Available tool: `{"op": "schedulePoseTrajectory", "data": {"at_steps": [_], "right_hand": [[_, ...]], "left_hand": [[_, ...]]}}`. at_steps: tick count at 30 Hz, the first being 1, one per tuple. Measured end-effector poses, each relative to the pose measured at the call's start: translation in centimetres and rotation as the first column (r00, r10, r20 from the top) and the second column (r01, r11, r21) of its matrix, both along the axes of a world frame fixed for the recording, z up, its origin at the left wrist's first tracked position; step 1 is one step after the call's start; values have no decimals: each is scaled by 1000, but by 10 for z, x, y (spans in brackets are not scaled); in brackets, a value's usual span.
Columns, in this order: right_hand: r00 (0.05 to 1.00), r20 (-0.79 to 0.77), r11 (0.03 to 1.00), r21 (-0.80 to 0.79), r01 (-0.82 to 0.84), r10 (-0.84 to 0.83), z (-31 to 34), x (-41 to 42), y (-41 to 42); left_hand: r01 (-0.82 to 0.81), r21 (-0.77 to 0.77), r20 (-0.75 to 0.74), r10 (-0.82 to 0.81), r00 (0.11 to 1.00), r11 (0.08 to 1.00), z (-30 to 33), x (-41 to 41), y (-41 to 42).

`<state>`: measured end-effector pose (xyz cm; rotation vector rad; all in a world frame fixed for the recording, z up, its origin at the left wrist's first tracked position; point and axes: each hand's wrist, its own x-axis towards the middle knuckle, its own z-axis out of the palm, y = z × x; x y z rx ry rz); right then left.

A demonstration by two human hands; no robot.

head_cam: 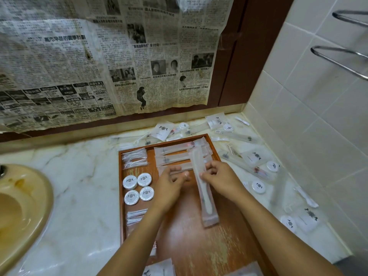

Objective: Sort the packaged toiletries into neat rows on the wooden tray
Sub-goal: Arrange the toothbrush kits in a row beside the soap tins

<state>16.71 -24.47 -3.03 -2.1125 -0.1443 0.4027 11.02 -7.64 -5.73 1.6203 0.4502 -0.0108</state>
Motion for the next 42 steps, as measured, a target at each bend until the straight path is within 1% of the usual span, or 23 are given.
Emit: {"op": "schedulePoseTrajectory", "data": {"at_steps": [2,4,7,11,15,19,22,27,31,34,36,42], "right_hand": [[999,-17,996,68,52,-51,7,3,0],[993,-25,984,138,117,-115,12,2,-1],[974,-67,949,224,224,-214,15,-4,-7],[954,-105,920,253,300,-282,11,-21,-21],[926,-76,889,261,376,-370,1,-37,-40],[910,0,900,151,409,-414,-10,-56,-63],[887,57,888,69,455,-459,-17,-75,-79],[896,86,896,-46,441,-436,-23,-109,-101],[902,97,893,-133,430,-420,-30,-131,-114],[903,118,879,-210,428,-412,-35,-142,-120],[901,128,870,-236,433,-414,-39,-147,-124],[916,158,857,-326,400,-368,-41,-159,-126]], "left_hand": [[109,0,-20,-109,994,994,-4,-9,-5],[211,82,-52,-207,977,974,-6,-19,-7],[257,148,-83,-247,966,955,-4,-31,-3],[309,145,-159,-286,945,940,-1,-43,8],[410,199,-186,-376,908,890,4,-54,14],[506,231,-221,-462,859,831,3,-63,16],[559,274,-249,-504,827,783,-2,-71,11],[630,277,-280,-566,775,726,-13,-84,2],[703,359,-330,-620,711,614,-17,-94,-11],[727,436,-367,-633,681,530,-19,-101,-18],[729,478,-375,-637,674,489,-18,-104,-22],[715,521,-365,-635,681,466,-15,-110,-26]]}}
